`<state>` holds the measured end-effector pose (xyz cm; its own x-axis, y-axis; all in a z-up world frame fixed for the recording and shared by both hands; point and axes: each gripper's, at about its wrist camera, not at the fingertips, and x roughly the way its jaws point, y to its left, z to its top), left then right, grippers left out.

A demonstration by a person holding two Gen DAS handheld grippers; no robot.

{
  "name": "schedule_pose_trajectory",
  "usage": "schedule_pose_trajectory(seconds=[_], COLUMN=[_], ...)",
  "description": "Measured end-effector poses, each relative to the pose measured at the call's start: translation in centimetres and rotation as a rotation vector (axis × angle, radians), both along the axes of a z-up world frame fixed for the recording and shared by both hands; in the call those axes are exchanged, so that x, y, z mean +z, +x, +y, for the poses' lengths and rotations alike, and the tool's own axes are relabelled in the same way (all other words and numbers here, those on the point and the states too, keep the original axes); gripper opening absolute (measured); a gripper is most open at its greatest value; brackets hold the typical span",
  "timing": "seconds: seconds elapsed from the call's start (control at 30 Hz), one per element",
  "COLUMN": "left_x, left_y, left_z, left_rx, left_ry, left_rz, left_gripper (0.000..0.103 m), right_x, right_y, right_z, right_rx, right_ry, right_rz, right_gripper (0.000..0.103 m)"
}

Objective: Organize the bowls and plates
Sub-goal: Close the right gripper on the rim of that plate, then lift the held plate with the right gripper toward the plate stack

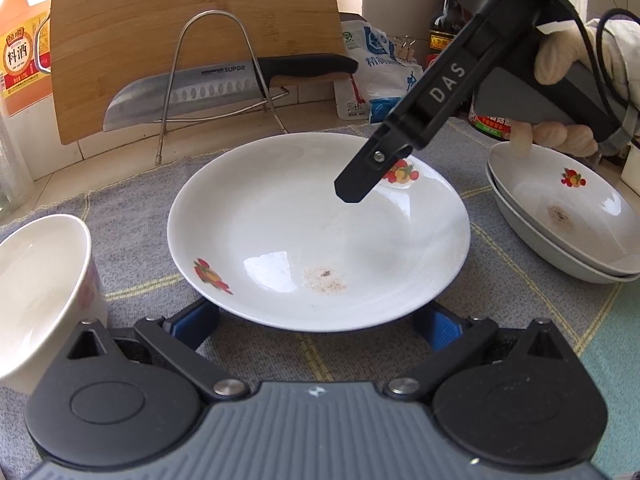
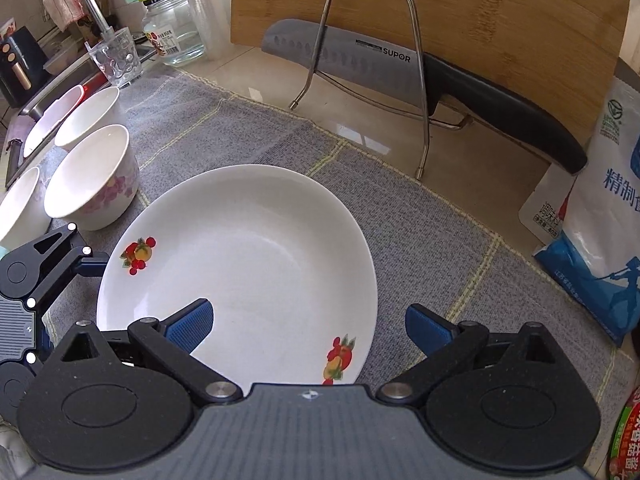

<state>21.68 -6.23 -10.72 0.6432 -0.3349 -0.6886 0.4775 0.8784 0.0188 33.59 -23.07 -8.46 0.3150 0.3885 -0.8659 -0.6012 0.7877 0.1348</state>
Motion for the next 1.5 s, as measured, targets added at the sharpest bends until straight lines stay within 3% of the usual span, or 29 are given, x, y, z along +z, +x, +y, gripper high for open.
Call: schedule_pose_trajectory(seconds=[0.2, 0.5, 1.27, 1.5], left_x=[0.1, 0.1, 0.2, 0.2], left_y=[0.2, 0.2, 0.2, 0.2], left_z=[0.0, 0.0, -0.1, -0.2], left_rx=[-0.006, -0.023, -0.045, -0.046], left_ry=[0.004, 0.001, 0.020, 0.028], left_rz=[0.007, 0.002, -0.024, -0.019], left_gripper=[0.103, 0.103, 0.103, 0.102], right_x=[-1.0, -0.9, -0.8, -0.8], right_y=[2.2, 3.9, 5.6, 5.5], right_z=[0.2, 0.4, 0.7, 1.0], right_rx=[0.032, 0.063, 0.085, 0.080], right_ry=[0.068, 0.156, 0.215, 0.205], right_rz=[0.085, 0.118, 0.271, 0.272], right_gripper=[0.103, 0.103, 0.100, 0.101])
